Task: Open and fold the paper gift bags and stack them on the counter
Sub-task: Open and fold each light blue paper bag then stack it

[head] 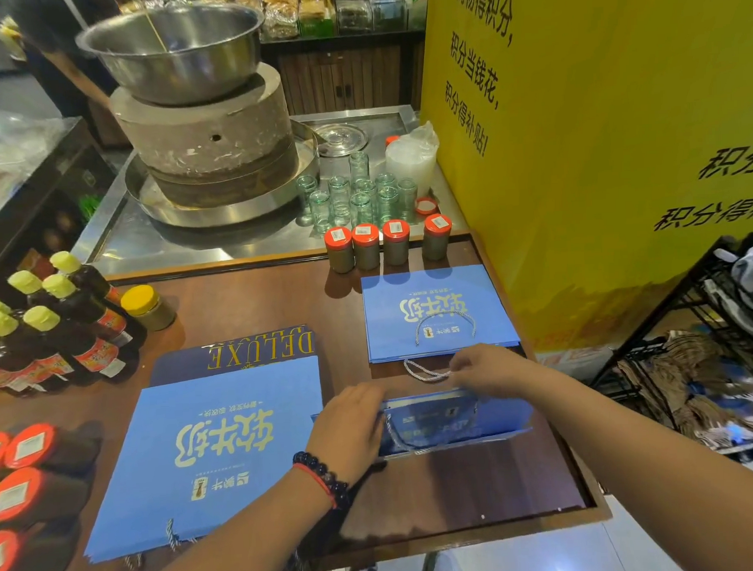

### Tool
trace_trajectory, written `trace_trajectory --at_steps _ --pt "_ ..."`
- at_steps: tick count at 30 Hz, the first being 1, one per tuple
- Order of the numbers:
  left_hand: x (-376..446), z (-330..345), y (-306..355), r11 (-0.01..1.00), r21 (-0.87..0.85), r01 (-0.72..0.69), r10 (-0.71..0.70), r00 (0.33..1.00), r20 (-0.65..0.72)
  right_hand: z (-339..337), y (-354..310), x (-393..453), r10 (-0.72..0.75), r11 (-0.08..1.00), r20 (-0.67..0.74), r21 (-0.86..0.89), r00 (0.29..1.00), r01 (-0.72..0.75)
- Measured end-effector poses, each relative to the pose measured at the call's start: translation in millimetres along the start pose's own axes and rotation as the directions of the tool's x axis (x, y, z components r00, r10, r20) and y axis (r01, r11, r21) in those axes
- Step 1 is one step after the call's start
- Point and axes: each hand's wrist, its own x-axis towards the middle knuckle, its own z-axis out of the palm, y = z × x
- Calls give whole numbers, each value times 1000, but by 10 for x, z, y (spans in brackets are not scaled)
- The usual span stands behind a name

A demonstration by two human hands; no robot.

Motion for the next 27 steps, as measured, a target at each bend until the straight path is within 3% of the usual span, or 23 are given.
trace_trajectory --at_steps 3,5,7,9,11,12,13,14,15,16,17,18,19,20,21,25,27 --pt "6 19 17 999 32 -19 18 1000 10 -25 -10 -88 -137 946 16 297 990 126" --pt "11 11 17 997 70 -15 12 999 46 0 41 -69 -147 818 -69 553 987 160" --pt "8 -1 5 995 96 -29 23 998 63 -32 119 -49 -3 461 -185 872 983 165" --pt "-2 1 -5 994 100 -53 49 998 49 -92 219 -47 141 124 -239 967 961 222" --pt "1 6 4 993 108 -54 48 997 57 -102 278 -59 184 -21 -246 967 952 255" --pt "10 9 10 993 107 -49 43 997 56 -93 288 -68 177 -11 -243 969 954 249" --pt "18 18 13 993 112 -40 34 998 57 -76 292 -79 151 73 -247 968 957 238" --pt "23 33 16 992 126 -30 23 998 61 -73 284 -107 96 250 -264 940 960 233" --pt "30 34 25 991 135 -16 6 997 76 -78 284 -144 14 496 -277 836 961 234" --pt "47 32 28 990 140 1 -13 996 85 -95 292 -181 -99 738 -255 629 962 243" --pt "71 14 35 989 145 14 -25 997 78 -112 307 -204 -216 907 -189 324 958 268" --pt "98 -20 56 988 153 14 -24 998 60 -111 321 -230 -289 957 -110 -27 951 288" --pt "131 -69 92 988 157 -1 -5 999 36 -94 333 -248 -326 901 -49 -318 944 294" --pt "163 -105 126 989 144 -23 22 1000 8 -78 343 -260 -336 825 -29 -490 941 280" --pt "194 -136 166 988 141 -57 58 998 -4 -74 343 -271 -346 788 -53 -558 937 259" --pt "287 -179 265 969 227 -95 103 994 -23 -60 452 -251 -374 817 -253 -546 892 187" --pt "285 -89 252 970 231 -72 83 996 -38 19 598 -215 -465 800 -337 -556 819 226"
